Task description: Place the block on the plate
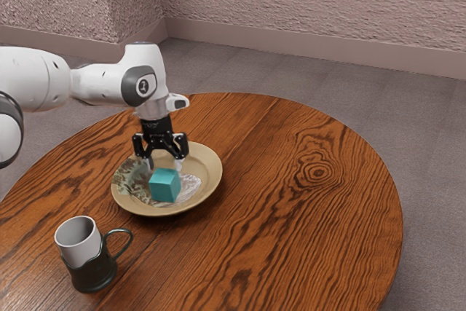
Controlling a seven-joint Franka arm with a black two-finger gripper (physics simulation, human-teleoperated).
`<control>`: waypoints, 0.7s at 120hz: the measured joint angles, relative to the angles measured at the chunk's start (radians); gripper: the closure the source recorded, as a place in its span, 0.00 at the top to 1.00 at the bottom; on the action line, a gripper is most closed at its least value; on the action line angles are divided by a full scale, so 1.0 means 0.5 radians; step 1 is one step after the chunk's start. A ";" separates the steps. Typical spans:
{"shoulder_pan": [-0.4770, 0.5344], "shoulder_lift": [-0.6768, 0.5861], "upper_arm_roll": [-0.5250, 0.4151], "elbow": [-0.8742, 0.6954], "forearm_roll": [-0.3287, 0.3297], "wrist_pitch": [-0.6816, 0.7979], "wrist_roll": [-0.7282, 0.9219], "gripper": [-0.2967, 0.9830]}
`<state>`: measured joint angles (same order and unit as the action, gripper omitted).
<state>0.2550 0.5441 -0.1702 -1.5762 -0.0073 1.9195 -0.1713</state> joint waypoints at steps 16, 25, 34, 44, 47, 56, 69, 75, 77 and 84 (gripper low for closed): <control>-0.024 -0.092 -0.016 0.013 0.001 -0.023 0.013 0.72; -0.070 -0.162 -0.014 0.018 0.002 -0.046 0.019 0.74; -0.226 -0.270 0.033 0.038 -0.001 -0.098 0.024 0.75; -0.476 -0.418 0.134 0.056 -0.002 -0.186 0.028 0.75; -0.548 -0.448 0.160 0.076 -0.002 -0.220 0.029 0.75; -0.732 -0.540 0.224 0.152 0.002 -0.344 0.030 0.76; -0.787 -0.741 0.238 0.175 0.034 -0.524 0.040 0.76; -0.767 -0.823 0.235 0.171 0.048 -0.601 0.046 0.76; -0.758 -0.845 0.233 0.166 0.051 -0.622 0.048 0.76; -0.721 -0.891 0.235 0.145 0.060 -0.679 0.055 0.76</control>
<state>-0.1056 0.0989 -0.0527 -1.5036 0.0228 1.5797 -0.1437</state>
